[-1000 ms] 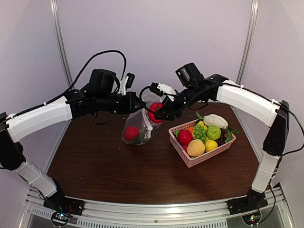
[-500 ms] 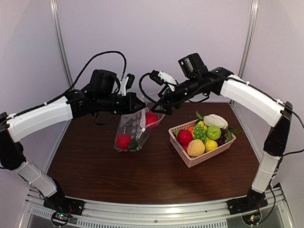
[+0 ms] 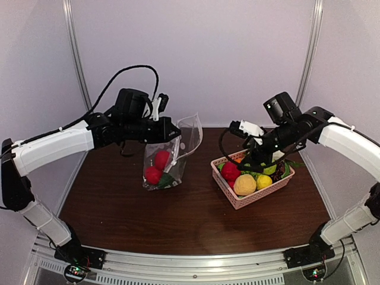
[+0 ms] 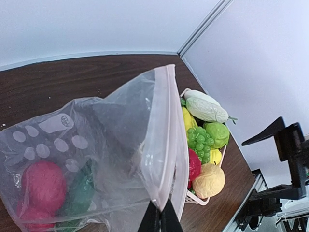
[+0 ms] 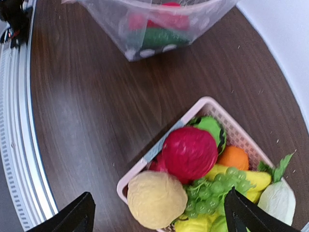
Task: Place the food in the zip-top bag and seal the zipper
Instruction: Pick up the fake fruit from the bin.
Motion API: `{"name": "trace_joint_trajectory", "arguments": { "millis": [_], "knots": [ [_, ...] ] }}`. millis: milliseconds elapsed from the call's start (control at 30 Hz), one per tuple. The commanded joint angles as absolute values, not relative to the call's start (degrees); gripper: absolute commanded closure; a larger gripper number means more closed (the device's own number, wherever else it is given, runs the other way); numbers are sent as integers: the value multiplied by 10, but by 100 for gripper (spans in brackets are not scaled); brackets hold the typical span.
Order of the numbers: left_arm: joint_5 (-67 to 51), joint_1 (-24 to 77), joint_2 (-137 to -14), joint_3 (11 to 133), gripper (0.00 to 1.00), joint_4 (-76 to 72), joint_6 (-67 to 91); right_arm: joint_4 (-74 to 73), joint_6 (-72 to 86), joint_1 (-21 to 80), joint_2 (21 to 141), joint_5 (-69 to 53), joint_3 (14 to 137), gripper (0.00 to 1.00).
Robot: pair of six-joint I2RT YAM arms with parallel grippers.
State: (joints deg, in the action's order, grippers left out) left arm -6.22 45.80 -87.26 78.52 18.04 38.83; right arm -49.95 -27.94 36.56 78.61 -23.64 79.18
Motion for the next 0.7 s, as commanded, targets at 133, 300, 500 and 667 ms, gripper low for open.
{"name": "trace_joint_trajectory", "arguments": {
  "millis": [133,300,500,667],
  "knots": [
    [-59,454,-881,770,100,162,379,-532,-328,364,755,-155,665,2],
    [-58,454,-875,767,100,166,379,-516,-337,365,800,-136,665,1],
    [-55,454,-864,760,100,166,381,-478,-340,365,835,-103,663,4],
    [-57,454,-865,758,100,164,382,-465,-340,364,839,-95,662,16]
  ]
}}
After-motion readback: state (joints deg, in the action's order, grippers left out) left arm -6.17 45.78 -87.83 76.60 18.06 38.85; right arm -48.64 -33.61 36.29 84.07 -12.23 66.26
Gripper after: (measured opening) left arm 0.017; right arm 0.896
